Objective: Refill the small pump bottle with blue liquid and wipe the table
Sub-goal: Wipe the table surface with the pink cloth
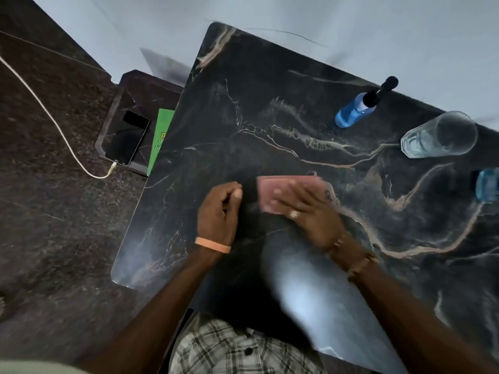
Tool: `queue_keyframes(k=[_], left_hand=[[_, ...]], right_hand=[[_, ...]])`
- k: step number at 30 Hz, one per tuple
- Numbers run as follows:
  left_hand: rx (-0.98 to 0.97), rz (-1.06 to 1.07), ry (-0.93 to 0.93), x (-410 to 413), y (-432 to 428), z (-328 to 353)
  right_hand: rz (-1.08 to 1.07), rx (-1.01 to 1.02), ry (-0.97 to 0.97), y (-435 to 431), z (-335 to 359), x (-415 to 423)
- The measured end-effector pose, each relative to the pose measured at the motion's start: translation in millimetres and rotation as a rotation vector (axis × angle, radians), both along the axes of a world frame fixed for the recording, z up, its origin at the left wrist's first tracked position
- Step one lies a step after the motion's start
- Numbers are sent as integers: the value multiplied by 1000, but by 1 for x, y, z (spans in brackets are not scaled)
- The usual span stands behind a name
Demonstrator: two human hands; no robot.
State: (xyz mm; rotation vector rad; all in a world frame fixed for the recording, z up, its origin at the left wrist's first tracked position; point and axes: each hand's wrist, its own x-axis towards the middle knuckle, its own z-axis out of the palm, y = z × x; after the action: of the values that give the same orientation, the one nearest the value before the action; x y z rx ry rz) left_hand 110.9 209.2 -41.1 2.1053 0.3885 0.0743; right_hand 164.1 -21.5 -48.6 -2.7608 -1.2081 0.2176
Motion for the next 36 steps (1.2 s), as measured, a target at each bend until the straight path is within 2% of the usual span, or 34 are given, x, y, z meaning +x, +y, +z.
queue_keyframes(k=[4, 5, 7, 9, 11, 14, 17, 20, 25, 28, 31, 36], left_hand=[[-69, -107, -23, -1, -37, 3], [-78, -130, -22, -1, -43, 3], [-77, -174, -17, 1, -52, 3], [-62, -185, -12, 3, -55, 0], [-56, -174, -3, 4, -55, -1], [-17, -158, -16, 8, -45, -3], [62, -56, -16, 15, -28, -6], [128, 8, -13, 21, -15, -6], [192, 18, 85, 7, -16, -9], [226, -82, 128, -10, -30, -9], [228, -187, 115, -18, -43, -6], [205, -220, 88, -22, -64, -1]], right_hand=[[-812, 5, 12, -103, 13, -29], [-938, -31, 35, -106, 15, -37], [-1020, 0, 26, -85, 18, -50], [-909, 81, -2, -47, 19, -60], [-674, 130, -18, -7, 15, -62], [-449, 136, 107, 42, 10, -37], [-401, 32, 229, 71, 7, 15], [-199, -91, 247, 89, 5, 42], [86, -163, 248, 55, 14, 7], [237, -88, 170, 2, 11, -7], [205, -23, 159, -48, 8, 1], [-200, 8, 105, -115, 5, 10]])
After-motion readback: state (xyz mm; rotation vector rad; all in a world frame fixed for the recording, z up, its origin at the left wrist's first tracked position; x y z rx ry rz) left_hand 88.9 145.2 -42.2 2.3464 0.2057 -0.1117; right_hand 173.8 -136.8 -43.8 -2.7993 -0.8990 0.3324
